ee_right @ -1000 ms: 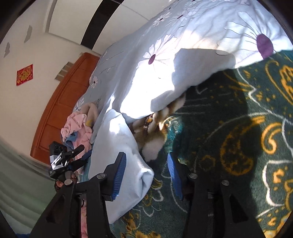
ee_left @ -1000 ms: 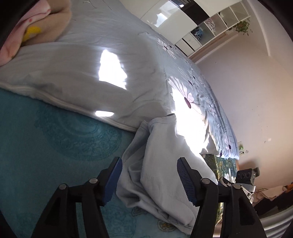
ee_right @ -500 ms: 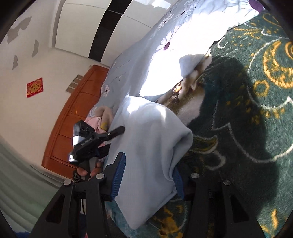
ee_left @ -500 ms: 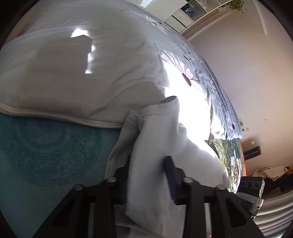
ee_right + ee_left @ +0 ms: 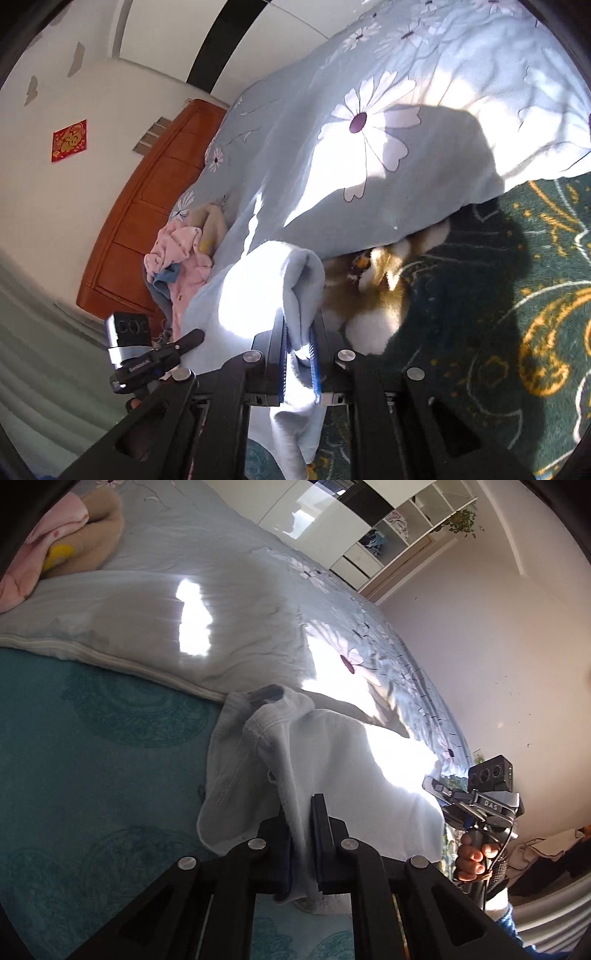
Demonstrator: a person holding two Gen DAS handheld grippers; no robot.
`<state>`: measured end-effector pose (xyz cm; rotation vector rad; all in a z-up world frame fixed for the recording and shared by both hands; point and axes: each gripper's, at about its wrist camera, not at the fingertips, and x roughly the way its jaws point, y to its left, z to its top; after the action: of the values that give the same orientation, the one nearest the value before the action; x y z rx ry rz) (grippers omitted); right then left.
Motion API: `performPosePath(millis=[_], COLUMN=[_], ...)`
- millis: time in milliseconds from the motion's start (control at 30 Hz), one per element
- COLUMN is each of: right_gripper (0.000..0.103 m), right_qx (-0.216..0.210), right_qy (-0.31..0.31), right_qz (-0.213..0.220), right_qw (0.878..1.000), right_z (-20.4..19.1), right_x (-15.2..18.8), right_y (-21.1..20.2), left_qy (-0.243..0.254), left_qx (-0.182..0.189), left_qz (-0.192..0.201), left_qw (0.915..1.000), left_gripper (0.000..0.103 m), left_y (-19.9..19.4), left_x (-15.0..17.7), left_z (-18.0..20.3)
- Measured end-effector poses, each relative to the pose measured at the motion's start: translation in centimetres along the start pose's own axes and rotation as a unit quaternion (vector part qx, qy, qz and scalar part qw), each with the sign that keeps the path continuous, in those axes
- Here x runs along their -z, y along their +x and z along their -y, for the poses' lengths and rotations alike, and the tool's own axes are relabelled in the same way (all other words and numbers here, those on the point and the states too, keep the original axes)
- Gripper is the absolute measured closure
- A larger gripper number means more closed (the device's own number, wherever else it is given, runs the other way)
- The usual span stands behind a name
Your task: Fold clothes
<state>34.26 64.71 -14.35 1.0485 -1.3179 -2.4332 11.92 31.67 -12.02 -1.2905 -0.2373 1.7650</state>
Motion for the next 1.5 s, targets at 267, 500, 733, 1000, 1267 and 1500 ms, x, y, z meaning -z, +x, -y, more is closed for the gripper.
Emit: performPosePath(millis=[267, 500, 733, 1000, 1267, 1500], right_gripper=[0.071, 0.053, 0.047, 0.047, 0.05, 0.093], right_qx=[0.046, 0.043, 0.027, 0.027, 0.013, 0.017], right_qy=[0.014, 0.019, 0.03, 0.079, 0.078, 0.055], right_qz=[0.018, 0.033, 0.046, 0.093, 0.079, 0.068], right_qw=[0.999, 0.998, 0.998, 0.992, 0.994, 0.996], right_z=[1.8, 1.1, 0.4, 2.5, 3.4, 1.7], right_x=[1.5, 3.0, 3.9, 2.0, 0.0, -0.1], right_y=[-0.9, 0.6, 2.4, -0.2, 1.1, 0.9], left_qy=[-0.054, -0.059, -0.034, -0.07, -0.076, -0.099], left_qx=[0.017, 0.036, 0.064, 0.078, 0.095, 0.094], left_qz=[-0.002, -0.03, -0.038, -0.028, -0.044, -0.021], left_qw=[0.9984, 0.9971, 0.9966, 0.9941, 0.9916, 0.9904], left_gripper=[0.04, 0.032, 0.037, 0.047, 0.046, 0.081], left_y=[1.4, 4.6, 6.2, 6.2, 8.0, 7.5], left_x=[-1.1, -2.7, -3.1, -4.0, -4.6, -4.1], left_z=[-2.9, -3.4, -1.4, -2.7, -2.8, -3.2])
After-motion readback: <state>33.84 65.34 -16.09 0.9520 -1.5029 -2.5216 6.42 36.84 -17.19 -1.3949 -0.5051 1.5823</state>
